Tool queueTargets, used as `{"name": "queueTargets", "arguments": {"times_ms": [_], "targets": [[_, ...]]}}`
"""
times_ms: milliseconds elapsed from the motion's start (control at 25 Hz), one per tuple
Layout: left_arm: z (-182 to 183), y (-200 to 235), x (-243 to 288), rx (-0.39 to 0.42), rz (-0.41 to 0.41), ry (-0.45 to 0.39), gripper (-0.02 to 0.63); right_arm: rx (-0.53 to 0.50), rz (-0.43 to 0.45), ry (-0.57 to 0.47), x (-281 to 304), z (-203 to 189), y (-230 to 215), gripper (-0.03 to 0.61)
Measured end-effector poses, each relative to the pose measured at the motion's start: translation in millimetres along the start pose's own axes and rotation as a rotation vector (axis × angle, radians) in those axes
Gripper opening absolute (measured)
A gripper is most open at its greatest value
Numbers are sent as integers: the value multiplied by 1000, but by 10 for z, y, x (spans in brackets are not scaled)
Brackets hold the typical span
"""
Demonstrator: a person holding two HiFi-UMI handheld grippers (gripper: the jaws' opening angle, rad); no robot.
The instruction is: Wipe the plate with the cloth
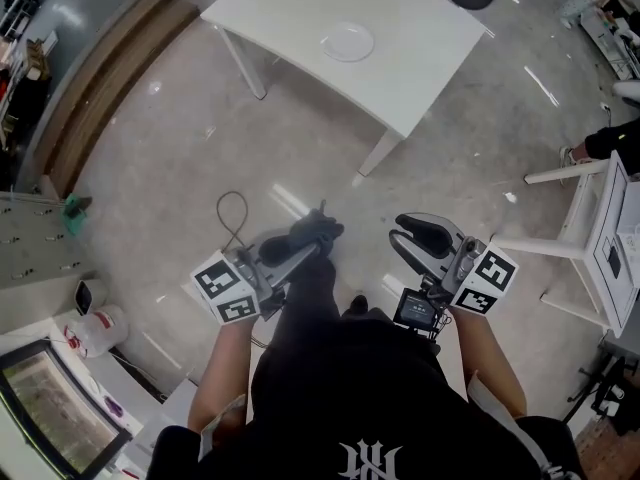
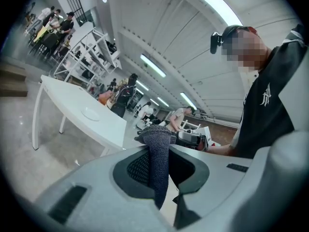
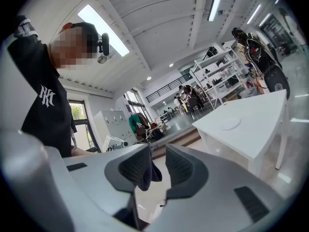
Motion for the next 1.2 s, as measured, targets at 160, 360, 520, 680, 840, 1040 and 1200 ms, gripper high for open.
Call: {"name": "queueTargets", "arguments": {"times_ms": [160,360,520,680,840,1040,1200], "targets": [[345,497,38,3,-18,16,51,3,-31,16,459,228,-329,80],[670,963,208,-3,-39,20,51,-2,-73,8,745,495,-750,80],[898,1396,612,-14,-38,30,51,13,-72,0,888,768,-1383,80],[949,1651,882,-18,-20,50,51,31,-63,-12,931,818,-1807,80],[1139,1905,1216,-34,9,62,51,67,-3,14,1067,1016,-2230,93],[1447,2304,1739,-43,40,49,51,92,77,52,1233,1316,-2834,103],[1545,2188,1728,-5,75,66,51,124,68,74,1198,1283,-2878,103]]}}
Point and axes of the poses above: the fingertips, and each gripper's own axes: x forward along the fingers, y to its left, z out of its top, the point moved 4 cm from there along -x, backward along the fingers, and after that the axes turned 2 degrees about -y, right-handed, at the moved point
